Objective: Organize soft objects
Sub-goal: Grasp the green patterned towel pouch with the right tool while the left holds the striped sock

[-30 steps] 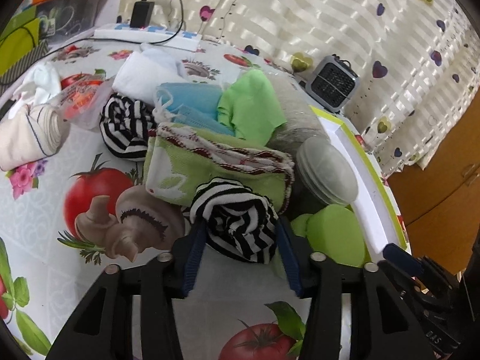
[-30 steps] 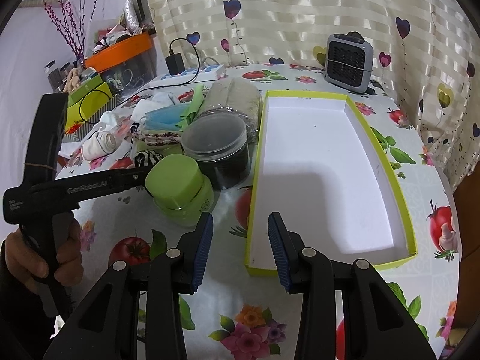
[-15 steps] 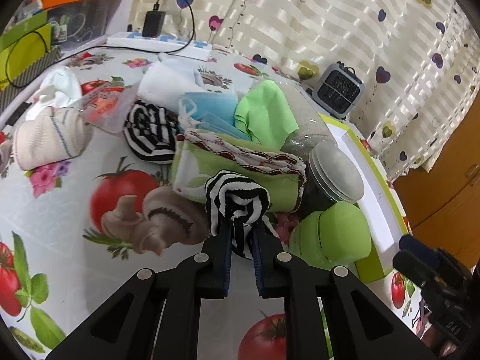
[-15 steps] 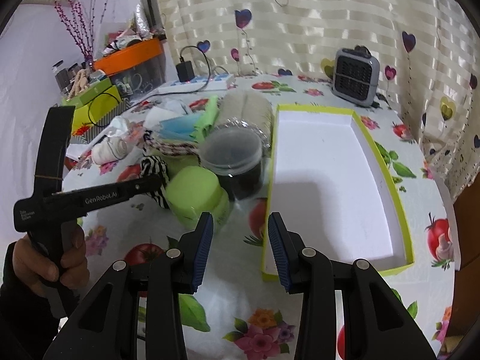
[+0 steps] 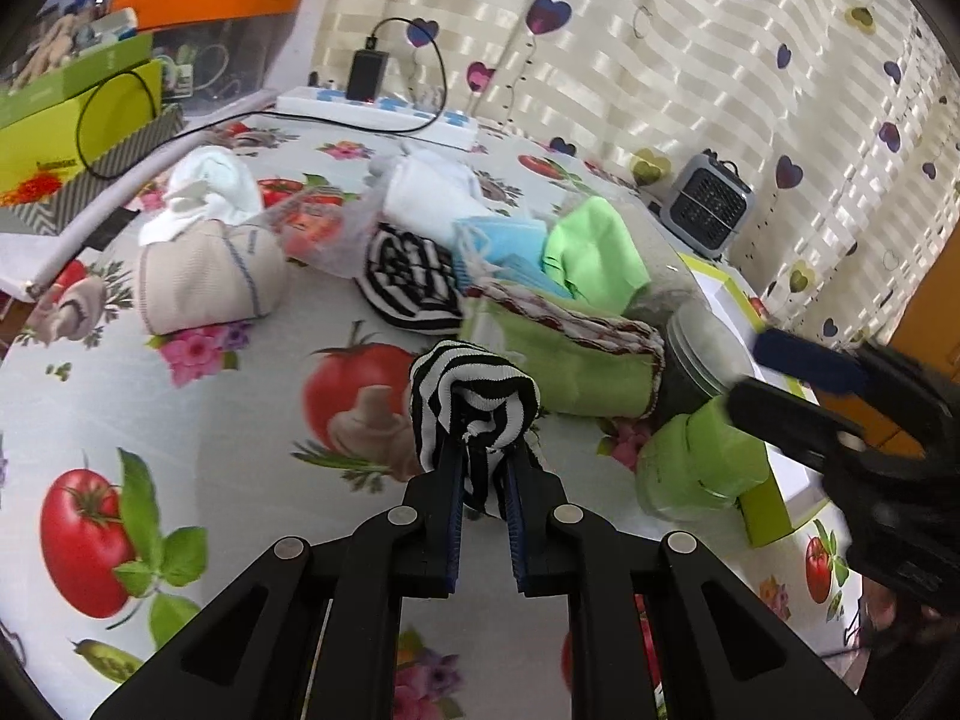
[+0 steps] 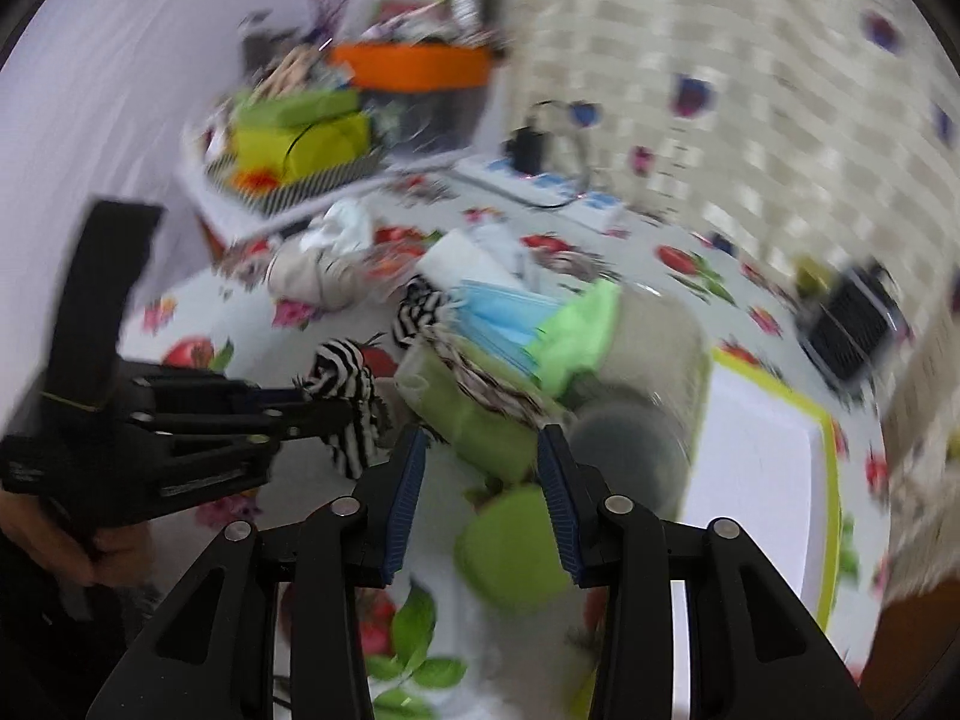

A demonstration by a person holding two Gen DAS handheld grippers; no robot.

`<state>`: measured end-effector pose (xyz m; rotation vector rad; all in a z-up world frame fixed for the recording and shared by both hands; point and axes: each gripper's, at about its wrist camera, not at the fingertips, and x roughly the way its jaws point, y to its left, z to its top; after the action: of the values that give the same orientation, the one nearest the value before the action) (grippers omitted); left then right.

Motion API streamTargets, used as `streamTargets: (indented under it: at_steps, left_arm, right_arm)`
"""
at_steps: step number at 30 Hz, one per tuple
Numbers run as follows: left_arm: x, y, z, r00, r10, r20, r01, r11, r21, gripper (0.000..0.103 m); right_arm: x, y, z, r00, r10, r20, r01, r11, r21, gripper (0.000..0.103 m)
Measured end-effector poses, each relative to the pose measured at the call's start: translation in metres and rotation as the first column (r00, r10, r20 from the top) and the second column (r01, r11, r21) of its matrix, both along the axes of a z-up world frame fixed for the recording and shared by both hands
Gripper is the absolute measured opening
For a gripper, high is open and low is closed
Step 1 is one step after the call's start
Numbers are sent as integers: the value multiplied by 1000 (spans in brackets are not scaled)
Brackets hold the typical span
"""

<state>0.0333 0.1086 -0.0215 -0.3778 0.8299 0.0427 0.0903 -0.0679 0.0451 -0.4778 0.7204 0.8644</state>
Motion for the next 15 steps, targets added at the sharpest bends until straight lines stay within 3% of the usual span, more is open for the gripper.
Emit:
streamTargets:
  at_steps: [5, 13, 15]
  left_arm:
    - [-6, 13, 1, 1000, 26, 3, -26, 1000, -1, 12]
    - [-8, 21, -2, 999, 37, -6, -37, 999, -7, 12]
    - [-8, 21, -2, 999, 37, -6, -37, 999, -7, 12]
  right_arm:
    - [27, 39, -14, 996, 93, -2, -92, 987, -134, 49]
    - [50, 83, -50, 979, 187, -77, -202, 923, -327, 49]
    - [53, 87, -55, 980, 182, -85, -200, 916, -346, 44]
